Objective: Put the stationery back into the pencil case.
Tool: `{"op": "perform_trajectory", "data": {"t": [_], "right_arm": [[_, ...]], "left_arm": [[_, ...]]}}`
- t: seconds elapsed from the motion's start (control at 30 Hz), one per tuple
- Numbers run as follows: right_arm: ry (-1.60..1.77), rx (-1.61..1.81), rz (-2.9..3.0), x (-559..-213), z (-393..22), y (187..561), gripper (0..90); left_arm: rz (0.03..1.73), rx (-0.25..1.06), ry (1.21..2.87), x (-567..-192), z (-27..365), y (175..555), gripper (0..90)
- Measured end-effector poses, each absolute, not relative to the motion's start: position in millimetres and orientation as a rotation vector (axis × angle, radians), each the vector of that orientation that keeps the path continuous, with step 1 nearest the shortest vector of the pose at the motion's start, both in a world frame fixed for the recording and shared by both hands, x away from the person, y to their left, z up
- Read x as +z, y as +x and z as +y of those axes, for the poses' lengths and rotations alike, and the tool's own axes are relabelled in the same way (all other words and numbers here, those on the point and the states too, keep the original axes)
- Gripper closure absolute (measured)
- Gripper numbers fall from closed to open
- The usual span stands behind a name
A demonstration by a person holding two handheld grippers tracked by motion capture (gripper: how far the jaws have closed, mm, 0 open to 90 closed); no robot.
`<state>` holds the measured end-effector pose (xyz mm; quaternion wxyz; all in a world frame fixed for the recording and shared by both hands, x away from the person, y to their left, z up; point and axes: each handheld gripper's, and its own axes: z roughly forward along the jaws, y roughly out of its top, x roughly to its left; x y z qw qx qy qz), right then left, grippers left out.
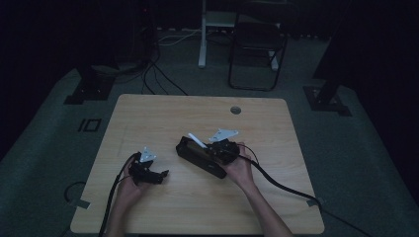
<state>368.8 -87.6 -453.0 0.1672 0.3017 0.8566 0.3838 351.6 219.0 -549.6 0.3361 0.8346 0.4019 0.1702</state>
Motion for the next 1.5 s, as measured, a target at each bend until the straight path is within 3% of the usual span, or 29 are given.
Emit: {"op": "perform_trajectory", "data": {"t": [0.7, 0.77, 0.87, 1.2, 1.5], "right_arm": [[0.850, 1.035, 2.484, -464, -82, 369, 78.6], [0.843, 1.030, 2.495, -465, -82, 370, 68.7], [0.854, 1.049, 2.464, -462, -84, 368, 62.0], [0.877, 1.056, 2.352, -440, -100, 363, 50.9], [0.942, 1.066, 2.291, -431, -131, 367, 48.6]], "left_arm": [[1.047, 0.445, 2.177, -550, 219, 352, 7.1], [1.047, 0.445, 2.177, -550, 219, 352, 7.1], [1.048, 0.444, 2.176, -550, 219, 352, 7.1], [1.048, 0.444, 2.177, -550, 219, 352, 7.1], [1.048, 0.444, 2.177, -550, 219, 352, 7.1]]}}
